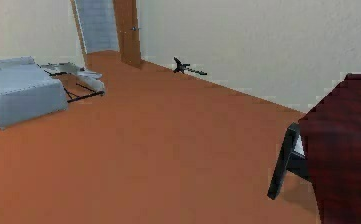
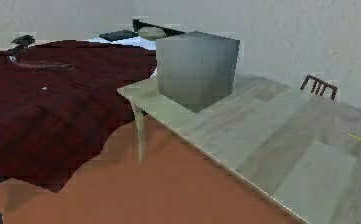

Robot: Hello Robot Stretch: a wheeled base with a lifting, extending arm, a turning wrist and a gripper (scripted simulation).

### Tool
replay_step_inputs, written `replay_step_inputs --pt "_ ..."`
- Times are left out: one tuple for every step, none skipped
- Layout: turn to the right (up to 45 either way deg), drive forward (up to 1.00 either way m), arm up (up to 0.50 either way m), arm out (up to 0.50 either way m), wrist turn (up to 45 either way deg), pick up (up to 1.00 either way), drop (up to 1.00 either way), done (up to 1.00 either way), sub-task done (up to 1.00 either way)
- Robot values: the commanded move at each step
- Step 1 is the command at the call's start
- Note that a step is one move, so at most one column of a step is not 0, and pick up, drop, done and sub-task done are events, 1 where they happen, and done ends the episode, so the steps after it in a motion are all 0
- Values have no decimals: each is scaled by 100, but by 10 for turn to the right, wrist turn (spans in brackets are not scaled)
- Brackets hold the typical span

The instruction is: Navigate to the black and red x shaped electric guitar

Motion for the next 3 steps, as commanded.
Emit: replay_step_inputs --pt "0 100 0 0 0 0 0 0 0" --pt "60 0 0 0 0 0 0 0 0" --pt "0 45 0 0 0 0 0 0 0"
